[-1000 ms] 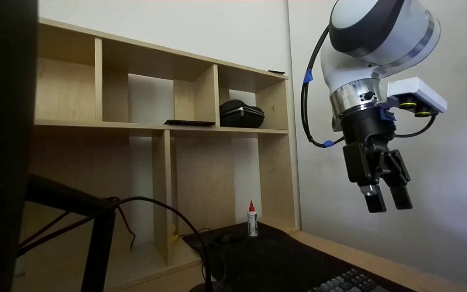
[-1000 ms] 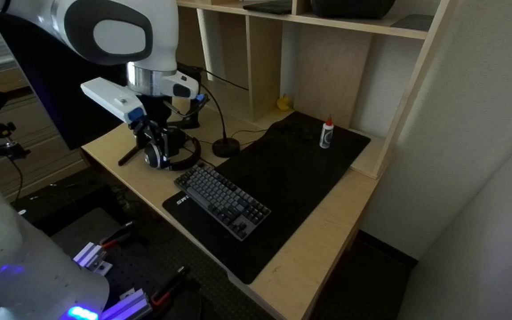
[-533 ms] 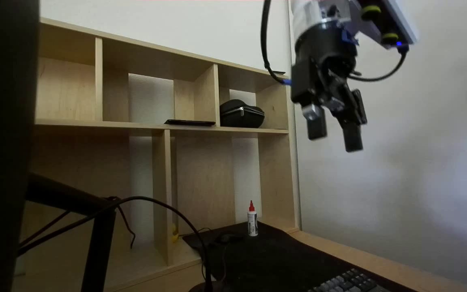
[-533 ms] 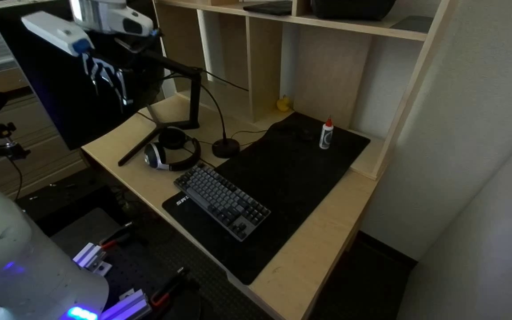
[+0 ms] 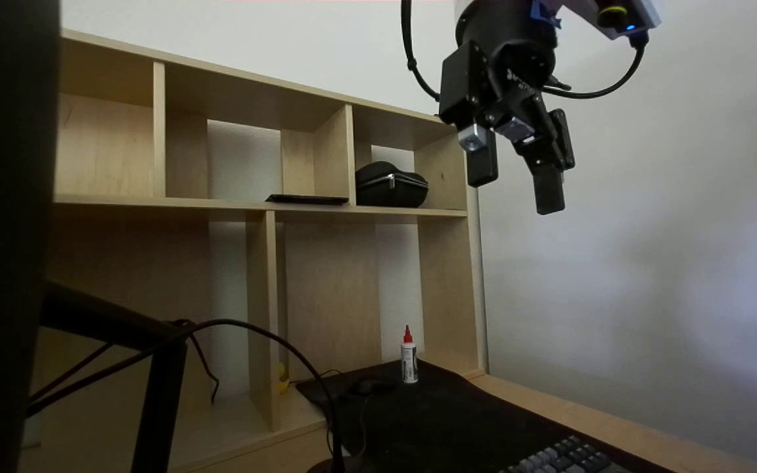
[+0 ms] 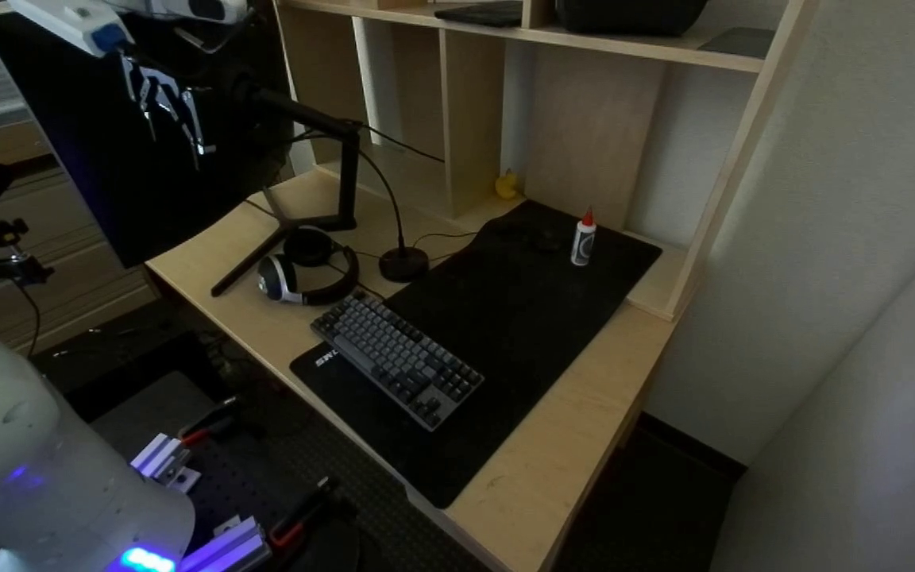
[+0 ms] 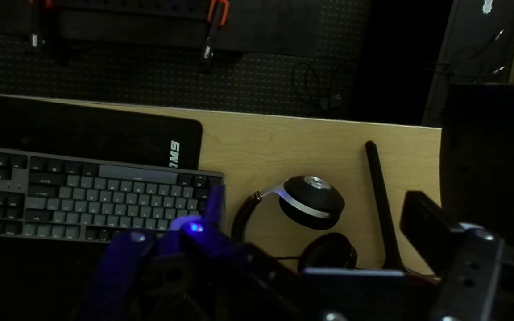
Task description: Press the escape button the keyboard
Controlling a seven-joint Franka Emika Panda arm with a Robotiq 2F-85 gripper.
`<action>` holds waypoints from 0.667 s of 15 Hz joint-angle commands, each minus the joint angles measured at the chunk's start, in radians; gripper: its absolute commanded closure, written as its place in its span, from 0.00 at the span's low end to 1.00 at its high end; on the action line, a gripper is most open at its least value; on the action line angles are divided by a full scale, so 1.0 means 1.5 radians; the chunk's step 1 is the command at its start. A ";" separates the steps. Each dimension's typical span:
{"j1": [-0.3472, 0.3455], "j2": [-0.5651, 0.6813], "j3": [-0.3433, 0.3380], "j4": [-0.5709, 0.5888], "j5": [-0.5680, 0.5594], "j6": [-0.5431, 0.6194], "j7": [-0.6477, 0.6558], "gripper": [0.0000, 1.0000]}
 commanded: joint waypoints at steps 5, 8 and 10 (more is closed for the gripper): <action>-0.009 0.000 0.006 0.002 0.003 -0.003 -0.004 0.00; -0.041 0.032 0.023 -0.067 0.024 0.144 0.082 0.00; -0.054 0.074 0.028 -0.084 0.026 0.240 0.130 0.00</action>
